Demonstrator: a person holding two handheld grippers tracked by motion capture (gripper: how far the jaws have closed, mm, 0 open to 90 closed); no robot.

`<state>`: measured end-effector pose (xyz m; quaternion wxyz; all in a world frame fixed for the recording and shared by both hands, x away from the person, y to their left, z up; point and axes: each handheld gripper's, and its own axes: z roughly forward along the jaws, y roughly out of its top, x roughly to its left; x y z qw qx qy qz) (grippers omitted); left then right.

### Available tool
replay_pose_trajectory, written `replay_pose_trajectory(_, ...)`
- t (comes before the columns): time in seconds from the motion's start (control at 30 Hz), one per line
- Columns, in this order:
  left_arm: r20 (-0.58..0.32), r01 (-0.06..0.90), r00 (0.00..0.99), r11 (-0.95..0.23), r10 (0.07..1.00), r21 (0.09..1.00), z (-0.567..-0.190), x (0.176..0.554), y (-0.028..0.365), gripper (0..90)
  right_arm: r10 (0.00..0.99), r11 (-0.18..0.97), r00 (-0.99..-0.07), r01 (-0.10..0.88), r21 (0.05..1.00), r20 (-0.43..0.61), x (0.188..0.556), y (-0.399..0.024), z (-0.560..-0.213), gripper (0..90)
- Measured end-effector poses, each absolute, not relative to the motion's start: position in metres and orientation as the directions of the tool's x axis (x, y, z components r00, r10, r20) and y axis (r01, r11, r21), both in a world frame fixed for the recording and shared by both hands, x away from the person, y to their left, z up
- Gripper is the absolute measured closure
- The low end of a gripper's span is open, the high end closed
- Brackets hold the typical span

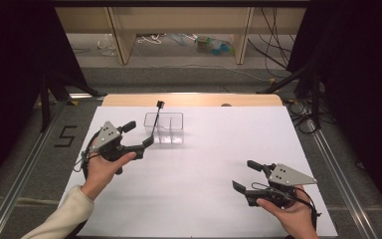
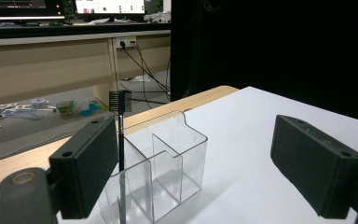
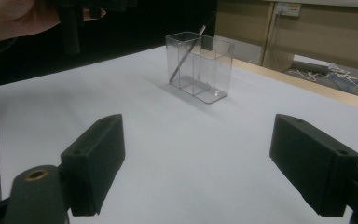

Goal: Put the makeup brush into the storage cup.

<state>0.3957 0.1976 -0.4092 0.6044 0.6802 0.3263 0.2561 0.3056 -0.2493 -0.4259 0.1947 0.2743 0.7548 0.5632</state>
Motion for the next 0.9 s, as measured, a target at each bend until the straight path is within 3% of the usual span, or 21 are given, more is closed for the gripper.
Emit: replay_pose_trajectory(0.9, -0.040, 0.126, 0.687, -0.064, 0.726, 0.990, -0.413, 0.364, 0.202, 15.1, 0.630, 0.215, -0.777, 0.191, 0.958, 0.014, 0.306, -0.249, -0.426, 18.9)
